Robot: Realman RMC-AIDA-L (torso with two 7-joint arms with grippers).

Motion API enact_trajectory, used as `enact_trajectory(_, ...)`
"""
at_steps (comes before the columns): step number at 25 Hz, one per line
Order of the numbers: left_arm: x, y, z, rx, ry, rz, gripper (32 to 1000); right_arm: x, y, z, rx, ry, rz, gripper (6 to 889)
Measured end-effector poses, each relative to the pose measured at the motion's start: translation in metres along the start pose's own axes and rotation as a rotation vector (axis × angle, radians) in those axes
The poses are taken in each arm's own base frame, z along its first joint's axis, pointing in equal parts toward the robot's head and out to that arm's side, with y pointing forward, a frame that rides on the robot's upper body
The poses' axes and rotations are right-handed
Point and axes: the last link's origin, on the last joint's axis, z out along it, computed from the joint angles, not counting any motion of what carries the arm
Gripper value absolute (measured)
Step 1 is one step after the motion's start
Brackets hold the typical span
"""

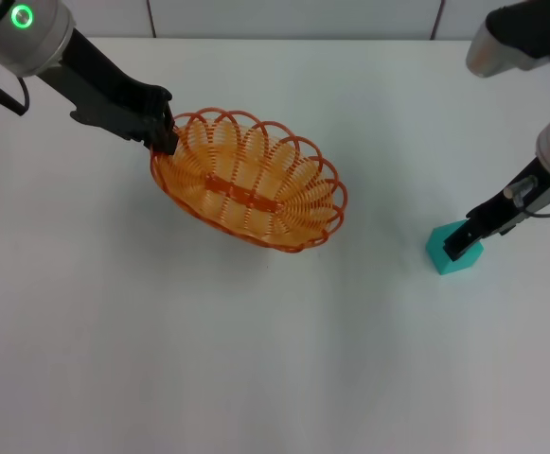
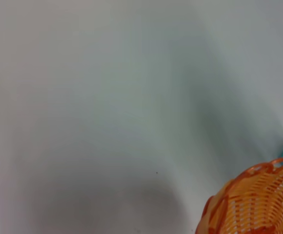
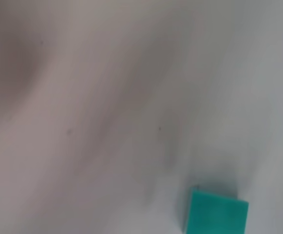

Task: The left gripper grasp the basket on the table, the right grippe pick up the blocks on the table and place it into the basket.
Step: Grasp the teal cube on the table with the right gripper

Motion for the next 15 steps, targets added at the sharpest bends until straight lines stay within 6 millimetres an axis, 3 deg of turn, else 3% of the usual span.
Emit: enact_trajectory(15,0.0,-0.001,0.001,0.001,0.002,0.006,94,-0.003,-0.006,0.017,0.024,-0.026,0.016,755)
